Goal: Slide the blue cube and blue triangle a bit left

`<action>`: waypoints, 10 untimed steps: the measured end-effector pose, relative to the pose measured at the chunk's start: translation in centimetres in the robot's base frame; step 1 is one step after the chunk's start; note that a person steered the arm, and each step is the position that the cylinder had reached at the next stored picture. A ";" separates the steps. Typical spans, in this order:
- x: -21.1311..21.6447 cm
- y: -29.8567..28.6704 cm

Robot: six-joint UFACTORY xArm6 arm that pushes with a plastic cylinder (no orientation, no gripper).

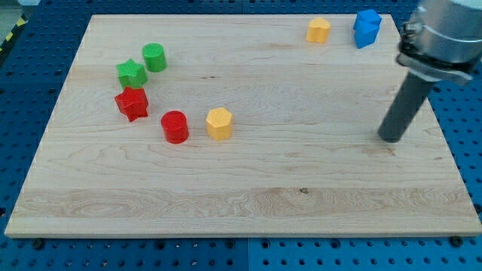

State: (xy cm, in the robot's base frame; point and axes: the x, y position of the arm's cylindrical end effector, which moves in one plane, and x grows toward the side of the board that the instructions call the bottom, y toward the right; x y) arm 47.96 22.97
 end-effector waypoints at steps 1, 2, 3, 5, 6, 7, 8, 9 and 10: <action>-3.6 3.7; -8.5 6.7; -14.4 8.5; -25.2 6.2; -26.4 5.7; -26.4 4.9; -26.4 3.3; -26.4 1.8; -26.4 0.5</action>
State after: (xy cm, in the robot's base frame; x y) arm 21.60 23.44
